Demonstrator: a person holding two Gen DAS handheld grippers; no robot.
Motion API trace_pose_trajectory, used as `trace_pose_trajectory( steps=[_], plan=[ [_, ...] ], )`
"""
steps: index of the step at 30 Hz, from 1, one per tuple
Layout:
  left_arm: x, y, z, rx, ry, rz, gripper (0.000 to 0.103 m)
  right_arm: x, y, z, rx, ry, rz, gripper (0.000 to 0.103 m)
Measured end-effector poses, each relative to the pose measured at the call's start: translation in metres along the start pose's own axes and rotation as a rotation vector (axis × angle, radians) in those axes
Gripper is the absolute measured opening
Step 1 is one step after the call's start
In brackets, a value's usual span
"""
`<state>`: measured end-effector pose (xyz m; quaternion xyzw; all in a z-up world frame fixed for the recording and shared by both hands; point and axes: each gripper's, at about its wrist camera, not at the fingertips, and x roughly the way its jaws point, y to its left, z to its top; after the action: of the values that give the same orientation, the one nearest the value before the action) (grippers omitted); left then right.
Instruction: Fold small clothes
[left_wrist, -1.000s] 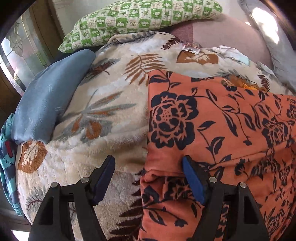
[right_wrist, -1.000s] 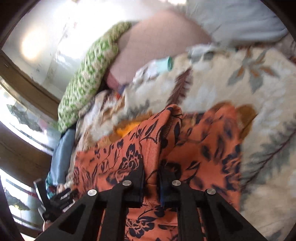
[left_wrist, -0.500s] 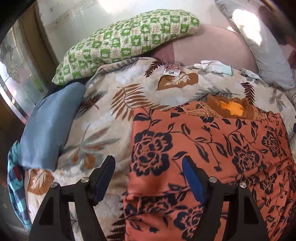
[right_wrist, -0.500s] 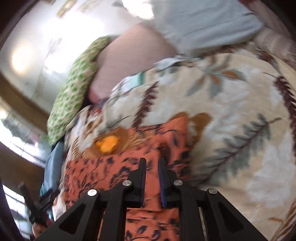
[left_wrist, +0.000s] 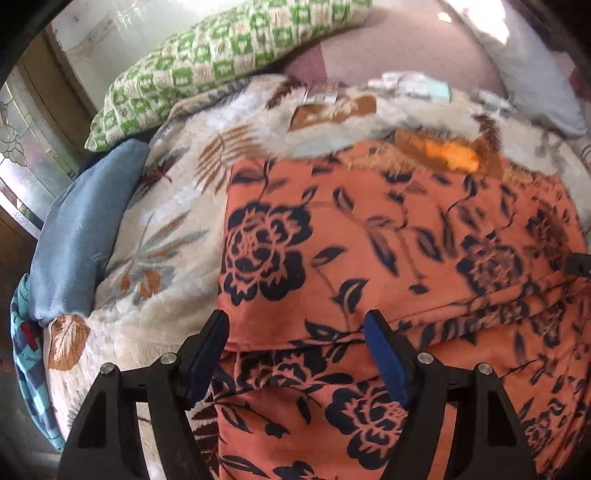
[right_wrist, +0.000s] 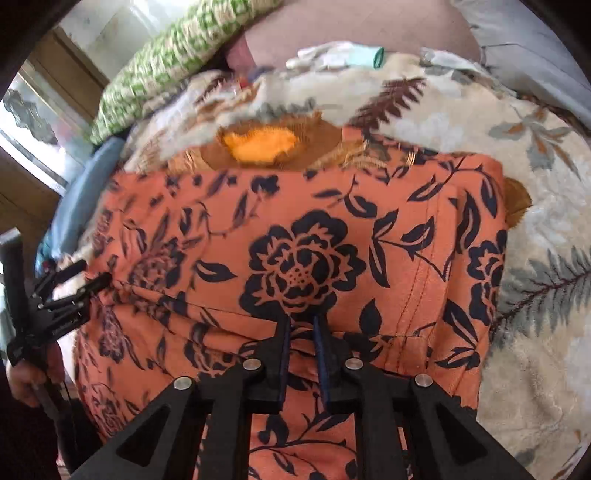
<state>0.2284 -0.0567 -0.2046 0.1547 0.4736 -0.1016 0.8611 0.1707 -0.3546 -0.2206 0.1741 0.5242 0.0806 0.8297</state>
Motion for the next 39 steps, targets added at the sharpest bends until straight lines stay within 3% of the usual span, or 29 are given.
trace_pose_trajectory(
  steps=[2,5,7,9,11,15,22,27,29,30,31,32,35,39],
  plan=[
    [-0.005,-0.007,0.006,0.002,-0.028,-0.023,0.076,-0.008,0.008,0.001,-0.021,-0.057,0.031,0.015],
    [0.01,-0.024,0.012,0.027,0.015,-0.038,0.076,-0.003,0.026,0.004,-0.03,-0.098,0.099,0.015],
    [0.033,-0.032,0.007,0.035,0.098,-0.034,0.076,0.015,0.034,0.005,-0.051,-0.043,0.084,0.015],
    [0.033,-0.026,0.003,-0.015,0.076,-0.049,0.078,0.036,0.037,0.0,-0.085,0.028,0.039,0.016],
    [0.025,-0.019,0.0,-0.025,0.076,-0.076,0.078,0.029,0.033,-0.001,-0.081,0.016,0.066,0.016],
    [0.004,0.001,-0.013,-0.048,0.099,-0.064,0.078,0.009,0.008,-0.017,-0.009,0.029,0.096,0.015],
    [-0.042,0.067,-0.082,-0.193,0.108,-0.056,0.078,-0.062,-0.022,-0.055,0.103,-0.087,0.084,0.015],
    [-0.068,0.102,-0.125,-0.263,0.109,-0.03,0.078,-0.114,-0.04,-0.111,0.159,-0.174,0.127,0.016],
    [-0.072,0.112,-0.138,-0.283,0.121,-0.032,0.078,-0.133,-0.041,-0.135,0.161,-0.194,0.143,0.021],
    [-0.073,0.117,-0.144,-0.288,0.123,-0.034,0.078,-0.143,-0.042,-0.149,0.161,-0.199,0.142,0.035],
    [-0.074,0.121,-0.15,-0.291,0.125,-0.035,0.078,-0.151,-0.044,-0.163,0.169,-0.201,0.139,0.064],
    [-0.075,0.124,-0.156,-0.293,0.128,-0.035,0.078,-0.157,-0.046,-0.178,0.191,-0.203,0.139,0.076],
    [-0.071,0.129,-0.171,-0.306,0.157,-0.044,0.078,-0.163,-0.048,-0.22,0.23,-0.153,0.148,0.08],
    [-0.075,0.124,-0.185,-0.304,0.162,-0.073,0.078,-0.15,-0.038,-0.262,0.217,-0.02,0.043,0.078]
  ],
)
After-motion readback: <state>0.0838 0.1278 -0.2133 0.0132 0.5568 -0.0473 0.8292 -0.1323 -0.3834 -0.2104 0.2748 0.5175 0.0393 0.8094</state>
